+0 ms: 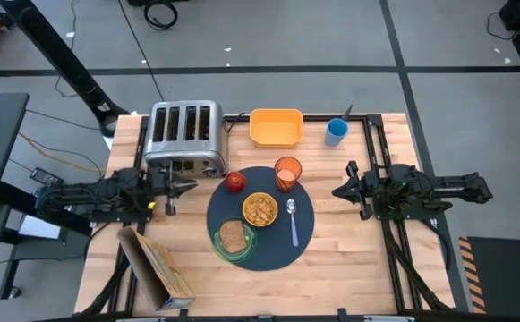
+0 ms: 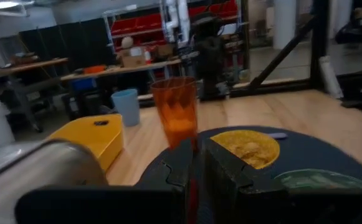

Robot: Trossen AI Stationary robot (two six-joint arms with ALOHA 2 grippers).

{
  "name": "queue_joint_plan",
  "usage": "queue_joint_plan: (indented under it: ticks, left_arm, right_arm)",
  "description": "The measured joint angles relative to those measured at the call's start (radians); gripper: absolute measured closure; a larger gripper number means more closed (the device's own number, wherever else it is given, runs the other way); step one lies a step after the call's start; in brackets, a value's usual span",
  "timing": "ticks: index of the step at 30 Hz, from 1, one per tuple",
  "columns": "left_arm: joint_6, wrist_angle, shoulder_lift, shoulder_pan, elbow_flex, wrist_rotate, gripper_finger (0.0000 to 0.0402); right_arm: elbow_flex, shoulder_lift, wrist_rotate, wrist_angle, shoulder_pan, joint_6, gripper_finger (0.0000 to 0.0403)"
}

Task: Arrange a breakfast setting
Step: Return to Home Position

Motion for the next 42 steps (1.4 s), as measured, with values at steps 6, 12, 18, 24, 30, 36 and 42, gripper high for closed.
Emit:
queue_joint_plan:
  ticks: [6,12,18,24,30,36,42]
  left_arm:
    - [0.000,0.022,0.013,0.000,0.000,-0.023,0.0356]
    - [0.000,0.028,0.013,0.000,0.000,-0.027,0.0356]
    - [0.000,0.034,0.014,0.000,0.000,-0.026,0.0356]
    - [-0.001,0.036,0.013,0.000,0.000,-0.026,0.0356]
    - [-0.001,0.037,0.014,0.000,0.000,-0.024,0.0356]
    - [-0.001,0.038,0.014,0.000,-0.001,-0.023,0.0356]
    - [-0.001,0.038,0.014,0.000,-0.001,-0.023,0.0356]
  right_arm:
    - [0.000,0.000,0.000,0.000,0.000,0.000,0.0378]
    - [0.000,0.000,0.000,0.000,0.000,0.000,0.0378]
    - [0.000,0.000,0.000,0.000,0.000,0.000,0.0378]
    - [0.000,0.000,0.000,0.000,0.000,0.000,0.0378]
    - [0.000,0.000,0.000,0.000,0.000,0.000,0.0377]
    - [0.000,0.000,0.000,0.000,0.000,0.000,0.0376]
    - [0.000,0.000,0.000,0.000,0.000,0.000,0.0376]
